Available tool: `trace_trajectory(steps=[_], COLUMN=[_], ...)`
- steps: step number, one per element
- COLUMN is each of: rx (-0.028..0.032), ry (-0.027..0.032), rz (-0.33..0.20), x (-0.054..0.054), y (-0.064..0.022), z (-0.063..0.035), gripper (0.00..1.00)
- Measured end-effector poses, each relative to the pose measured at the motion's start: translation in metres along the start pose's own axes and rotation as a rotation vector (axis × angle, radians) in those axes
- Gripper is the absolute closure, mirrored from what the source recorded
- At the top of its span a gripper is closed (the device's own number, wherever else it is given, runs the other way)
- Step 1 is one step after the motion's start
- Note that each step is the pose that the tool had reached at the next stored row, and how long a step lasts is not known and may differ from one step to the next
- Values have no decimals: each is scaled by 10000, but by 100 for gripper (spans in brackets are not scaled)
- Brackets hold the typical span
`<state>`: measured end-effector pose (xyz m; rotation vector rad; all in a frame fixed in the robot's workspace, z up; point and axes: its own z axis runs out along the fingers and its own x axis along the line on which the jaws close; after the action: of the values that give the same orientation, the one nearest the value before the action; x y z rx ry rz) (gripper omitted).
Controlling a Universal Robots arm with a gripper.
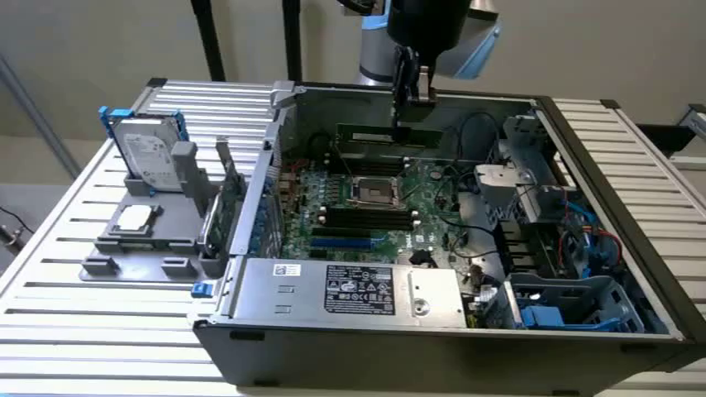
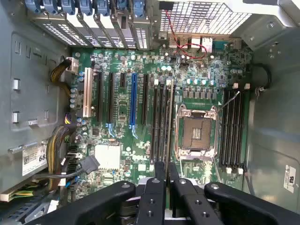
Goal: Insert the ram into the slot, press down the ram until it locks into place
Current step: 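Insert the ram into the slot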
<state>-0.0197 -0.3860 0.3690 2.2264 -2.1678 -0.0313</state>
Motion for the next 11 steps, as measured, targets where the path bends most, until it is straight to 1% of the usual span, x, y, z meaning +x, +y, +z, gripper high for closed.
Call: trace_trajectory(steps=[11], rx=[-1], ry=[25], rz=[0], x=[0], y=[0], z=[0], gripper=[87])
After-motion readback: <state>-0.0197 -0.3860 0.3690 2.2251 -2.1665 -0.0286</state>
